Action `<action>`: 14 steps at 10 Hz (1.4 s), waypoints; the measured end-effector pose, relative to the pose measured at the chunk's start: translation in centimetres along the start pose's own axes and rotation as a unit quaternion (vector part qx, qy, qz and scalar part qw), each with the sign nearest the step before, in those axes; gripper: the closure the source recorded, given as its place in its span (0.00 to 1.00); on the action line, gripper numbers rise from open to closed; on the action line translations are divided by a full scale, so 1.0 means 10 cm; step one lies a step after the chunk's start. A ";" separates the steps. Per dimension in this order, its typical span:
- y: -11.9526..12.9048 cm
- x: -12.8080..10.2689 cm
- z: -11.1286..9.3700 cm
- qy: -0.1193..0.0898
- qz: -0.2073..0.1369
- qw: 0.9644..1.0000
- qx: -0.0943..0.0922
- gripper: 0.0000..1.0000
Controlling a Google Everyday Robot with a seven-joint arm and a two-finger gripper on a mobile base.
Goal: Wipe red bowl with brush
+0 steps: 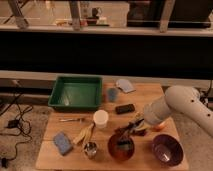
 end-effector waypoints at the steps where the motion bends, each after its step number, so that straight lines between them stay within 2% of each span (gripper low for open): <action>1: -0.09 0.02 0.01 0.004 0.001 1.000 0.000 0.90; 3: -0.23 0.01 0.06 0.007 -0.003 1.000 -0.001 0.90; 6: -0.23 -0.16 0.19 0.001 -0.016 1.000 -0.007 0.90; 11: 0.10 -0.32 0.11 -0.015 -0.025 1.000 -0.007 0.90; 14: 0.30 -0.35 0.02 -0.018 -0.022 1.000 -0.004 0.90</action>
